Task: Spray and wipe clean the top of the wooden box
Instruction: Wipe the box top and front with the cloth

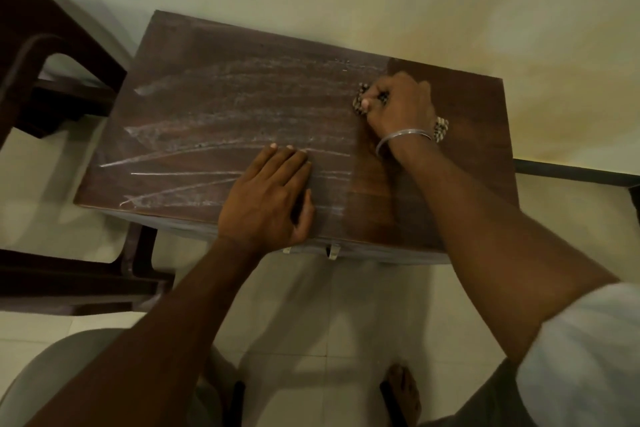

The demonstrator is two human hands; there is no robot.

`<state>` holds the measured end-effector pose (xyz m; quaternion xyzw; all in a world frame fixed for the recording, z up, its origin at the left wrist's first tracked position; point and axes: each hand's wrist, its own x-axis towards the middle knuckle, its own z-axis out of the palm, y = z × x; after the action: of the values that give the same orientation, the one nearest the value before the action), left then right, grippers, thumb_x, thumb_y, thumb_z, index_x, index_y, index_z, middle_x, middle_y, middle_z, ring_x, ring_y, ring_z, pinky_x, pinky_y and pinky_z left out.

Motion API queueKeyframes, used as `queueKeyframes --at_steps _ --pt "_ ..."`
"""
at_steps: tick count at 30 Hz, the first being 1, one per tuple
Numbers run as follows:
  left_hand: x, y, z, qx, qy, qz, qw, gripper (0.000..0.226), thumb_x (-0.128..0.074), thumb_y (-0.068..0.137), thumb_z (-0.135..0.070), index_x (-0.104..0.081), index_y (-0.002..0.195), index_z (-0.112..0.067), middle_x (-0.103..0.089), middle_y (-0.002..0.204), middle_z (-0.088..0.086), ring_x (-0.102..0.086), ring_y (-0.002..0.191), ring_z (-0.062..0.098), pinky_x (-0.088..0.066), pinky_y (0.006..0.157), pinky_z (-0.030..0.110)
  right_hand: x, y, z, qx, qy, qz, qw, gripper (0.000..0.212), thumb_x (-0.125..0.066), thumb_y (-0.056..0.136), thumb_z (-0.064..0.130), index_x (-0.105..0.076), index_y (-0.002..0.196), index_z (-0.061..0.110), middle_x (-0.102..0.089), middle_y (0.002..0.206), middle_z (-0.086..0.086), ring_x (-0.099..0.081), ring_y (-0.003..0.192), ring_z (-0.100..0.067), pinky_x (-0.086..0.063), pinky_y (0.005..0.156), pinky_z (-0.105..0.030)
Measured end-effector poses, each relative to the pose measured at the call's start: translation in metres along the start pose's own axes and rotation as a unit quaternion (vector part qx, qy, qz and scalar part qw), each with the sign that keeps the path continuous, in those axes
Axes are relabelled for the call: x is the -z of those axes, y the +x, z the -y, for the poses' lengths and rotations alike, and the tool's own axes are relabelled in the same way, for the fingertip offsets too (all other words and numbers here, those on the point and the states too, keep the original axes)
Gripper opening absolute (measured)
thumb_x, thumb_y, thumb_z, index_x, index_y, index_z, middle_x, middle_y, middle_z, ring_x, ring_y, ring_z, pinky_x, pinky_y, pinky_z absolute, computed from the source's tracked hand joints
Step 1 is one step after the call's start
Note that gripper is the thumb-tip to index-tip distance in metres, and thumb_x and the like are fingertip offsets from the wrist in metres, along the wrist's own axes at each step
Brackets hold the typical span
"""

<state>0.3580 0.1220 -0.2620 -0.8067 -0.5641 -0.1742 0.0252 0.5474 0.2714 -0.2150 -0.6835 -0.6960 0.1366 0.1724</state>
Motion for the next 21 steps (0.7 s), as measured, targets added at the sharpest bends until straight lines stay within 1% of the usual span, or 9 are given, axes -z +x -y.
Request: queueKeyframes --at_steps 4,7,10,13,16,18,21 --pt "0.000 0.000 -0.001 0.002 0.000 -0.002 1.000 0.049 -0.045 0.094 -0.030 -0.068 0.124 0.001 -0.065 0.132 0.019 -0.060 0.127 0.034 -0.036 0.117 0.047 -0.002 -0.001 -0.002 0.008 0.004 0.000 1.000 0.009 -0.066 0.088 0.028 -0.068 0.080 0.032 -0.056 0.099 0.005 -0.046 0.101 -0.027 -0.040 0.074 -0.035" --pt "0.000 0.000 -0.001 0.006 -0.005 0.002 1.000 0.049 -0.046 0.094 -0.031 -0.068 0.125 0.001 -0.065 0.133 0.019 -0.059 0.128 0.033 -0.036 0.117 0.046 -0.006 -0.028 -0.011 0.027 0.010 -0.012 1.000 0.008 -0.066 0.087 0.027 -0.068 0.079 0.029 -0.056 0.095 0.008 -0.041 0.091 -0.021 -0.042 0.072 -0.037" --pt "0.000 0.000 -0.001 0.012 -0.008 0.003 1.000 0.049 -0.047 0.094 -0.031 -0.068 0.125 0.001 -0.065 0.133 0.020 -0.059 0.128 0.034 -0.038 0.116 0.047 -0.008 -0.045 -0.016 0.050 0.006 -0.015 0.999 0.007 -0.067 0.085 0.025 -0.068 0.080 0.030 -0.057 0.094 0.009 -0.038 0.089 -0.017 -0.043 0.070 -0.037" --pt "0.000 0.001 -0.002 0.014 -0.008 0.009 1.000 0.049 -0.048 0.094 -0.031 -0.068 0.125 0.001 -0.064 0.134 0.019 -0.058 0.129 0.033 -0.038 0.116 0.047 -0.008 -0.032 -0.014 0.052 0.005 -0.014 0.999 0.006 -0.067 0.085 0.027 -0.069 0.082 0.031 -0.058 0.097 0.008 -0.042 0.092 -0.020 -0.044 0.074 -0.038" --pt "0.000 0.000 -0.001 0.013 -0.007 0.007 1.000 0.049 -0.048 0.094 -0.030 -0.068 0.125 0.001 -0.064 0.134 0.019 -0.058 0.129 0.033 -0.038 0.116 0.047 -0.009 -0.002 -0.005 0.033 -0.001 -0.022 0.999 0.007 -0.066 0.087 0.030 -0.070 0.082 0.031 -0.059 0.101 0.006 -0.047 0.102 -0.027 -0.044 0.078 -0.039" --pt "0.000 0.000 -0.001 0.013 -0.006 0.006 1.000 0.049 -0.047 0.094 -0.030 -0.068 0.125 0.001 -0.064 0.134 0.019 -0.059 0.129 0.033 -0.038 0.116 0.046 -0.009 0.021 0.002 0.017 -0.010 -0.023 1.000 0.009 -0.065 0.089 0.030 -0.071 0.083 0.030 -0.061 0.105 0.003 -0.047 0.106 -0.029 -0.045 0.078 -0.039" --pt "0.000 0.000 0.000 0.012 -0.004 0.013 1.000 0.050 -0.046 0.093 -0.031 -0.067 0.126 0.001 -0.064 0.135 0.019 -0.058 0.130 0.033 -0.038 0.116 0.047 -0.008 0.046 0.009 0.015 -0.018 -0.011 1.000 0.007 -0.064 0.089 0.027 -0.070 0.085 0.029 -0.060 0.110 -0.002 -0.047 0.111 -0.032 -0.044 0.078 -0.038"
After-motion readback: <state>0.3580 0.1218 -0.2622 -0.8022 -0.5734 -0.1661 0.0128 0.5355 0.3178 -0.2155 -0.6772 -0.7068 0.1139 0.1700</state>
